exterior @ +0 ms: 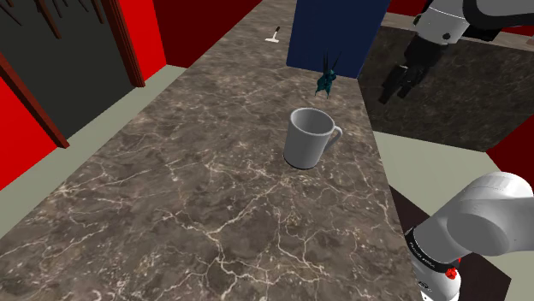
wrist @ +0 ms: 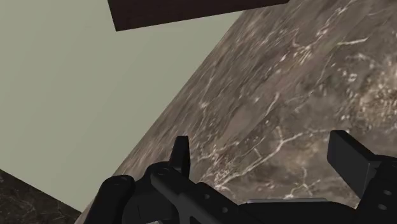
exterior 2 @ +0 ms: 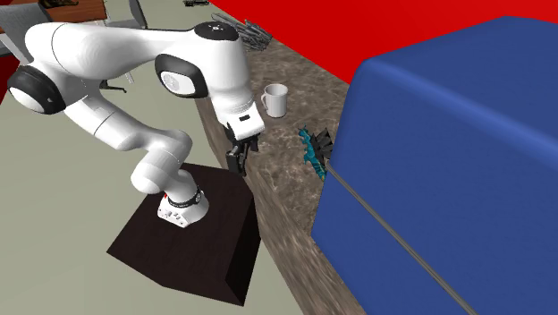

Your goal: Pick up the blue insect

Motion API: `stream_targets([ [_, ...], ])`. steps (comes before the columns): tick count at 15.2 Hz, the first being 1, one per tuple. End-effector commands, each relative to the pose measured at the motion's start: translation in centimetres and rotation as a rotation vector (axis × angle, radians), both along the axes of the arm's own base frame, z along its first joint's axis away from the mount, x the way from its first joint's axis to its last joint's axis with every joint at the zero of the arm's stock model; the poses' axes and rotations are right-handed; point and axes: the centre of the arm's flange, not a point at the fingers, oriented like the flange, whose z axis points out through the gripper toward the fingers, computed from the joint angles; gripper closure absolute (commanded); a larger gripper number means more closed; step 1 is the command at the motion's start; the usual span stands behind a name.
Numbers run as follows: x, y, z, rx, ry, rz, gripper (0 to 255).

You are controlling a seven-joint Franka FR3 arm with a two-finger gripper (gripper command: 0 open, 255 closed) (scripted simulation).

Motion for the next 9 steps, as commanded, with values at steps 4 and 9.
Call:
stream_targets([
  [4, 2.7, 1.9, 1.1, 0.011, -0.035, -0.054, 0],
  [9, 7.2, 4.6, 3.3, 0.029, -0.094, -0.144, 0],
])
